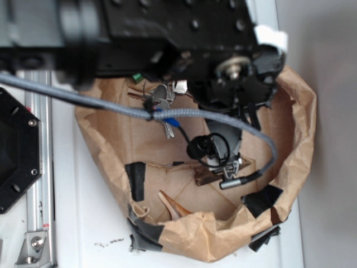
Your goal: Grab the wood chip.
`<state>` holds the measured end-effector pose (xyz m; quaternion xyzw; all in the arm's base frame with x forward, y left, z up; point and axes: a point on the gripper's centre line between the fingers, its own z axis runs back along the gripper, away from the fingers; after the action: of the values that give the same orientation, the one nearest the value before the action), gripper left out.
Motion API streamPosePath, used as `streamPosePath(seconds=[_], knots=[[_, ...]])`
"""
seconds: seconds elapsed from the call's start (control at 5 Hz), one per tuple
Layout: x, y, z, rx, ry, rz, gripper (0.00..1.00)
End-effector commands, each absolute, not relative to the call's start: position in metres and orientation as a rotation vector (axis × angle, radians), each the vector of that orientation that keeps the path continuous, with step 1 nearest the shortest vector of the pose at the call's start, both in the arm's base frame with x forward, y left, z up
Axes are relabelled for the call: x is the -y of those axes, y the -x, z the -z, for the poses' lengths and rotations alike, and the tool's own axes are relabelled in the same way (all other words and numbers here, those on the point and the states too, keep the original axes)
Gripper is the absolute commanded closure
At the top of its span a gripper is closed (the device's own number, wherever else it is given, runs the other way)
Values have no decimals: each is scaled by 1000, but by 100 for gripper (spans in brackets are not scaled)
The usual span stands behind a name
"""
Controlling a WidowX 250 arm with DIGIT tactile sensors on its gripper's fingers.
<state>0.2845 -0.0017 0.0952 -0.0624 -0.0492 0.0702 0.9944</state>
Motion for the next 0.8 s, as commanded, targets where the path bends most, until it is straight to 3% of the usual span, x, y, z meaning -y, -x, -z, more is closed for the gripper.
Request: streamPosePath(seconds=[0.0,0.2,0.6], knots=[[39,-290,-46,137,53,-79,0],[56,-297,-31,133,55,-58,0],[55,-318,3,120,-7,-71,0]])
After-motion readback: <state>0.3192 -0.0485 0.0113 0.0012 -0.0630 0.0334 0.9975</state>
